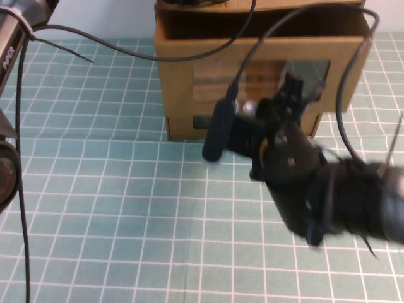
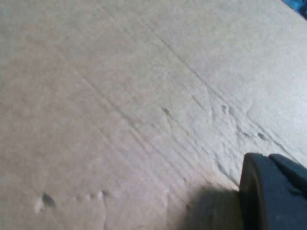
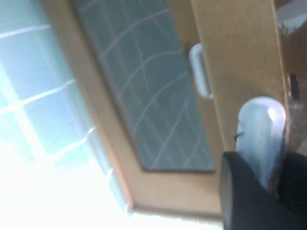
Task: Open the shoe box
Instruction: 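Pull the top drawer of the cardboard box fully open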
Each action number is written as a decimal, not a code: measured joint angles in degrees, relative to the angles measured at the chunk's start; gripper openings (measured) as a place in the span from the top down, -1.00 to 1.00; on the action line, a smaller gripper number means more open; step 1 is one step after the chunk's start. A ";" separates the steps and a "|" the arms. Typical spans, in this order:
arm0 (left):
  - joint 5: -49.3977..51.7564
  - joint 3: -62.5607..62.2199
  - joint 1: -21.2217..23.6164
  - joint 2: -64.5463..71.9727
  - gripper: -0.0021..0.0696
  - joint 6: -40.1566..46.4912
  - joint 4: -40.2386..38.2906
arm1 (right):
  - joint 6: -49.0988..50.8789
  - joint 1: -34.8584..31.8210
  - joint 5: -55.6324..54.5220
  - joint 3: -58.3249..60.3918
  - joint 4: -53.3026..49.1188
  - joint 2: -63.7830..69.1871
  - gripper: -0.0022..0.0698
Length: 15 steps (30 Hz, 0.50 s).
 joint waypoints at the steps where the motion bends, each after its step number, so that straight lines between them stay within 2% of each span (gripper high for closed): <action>1: 0.00 0.00 0.00 0.00 0.96 0.00 0.00 | 0.00 1.28 0.74 1.54 0.62 -1.22 0.56; 11: 0.00 0.00 0.00 0.00 0.96 -0.10 -0.13 | 1.16 12.58 8.22 9.41 9.44 -9.59 0.58; 13: 0.00 0.00 0.00 0.00 0.96 -0.10 -0.13 | 1.40 13.12 8.70 9.41 10.56 -9.85 0.76; 15: 0.00 0.00 0.00 0.00 0.96 -0.10 -0.15 | 1.61 13.22 8.97 9.41 11.34 -9.85 0.84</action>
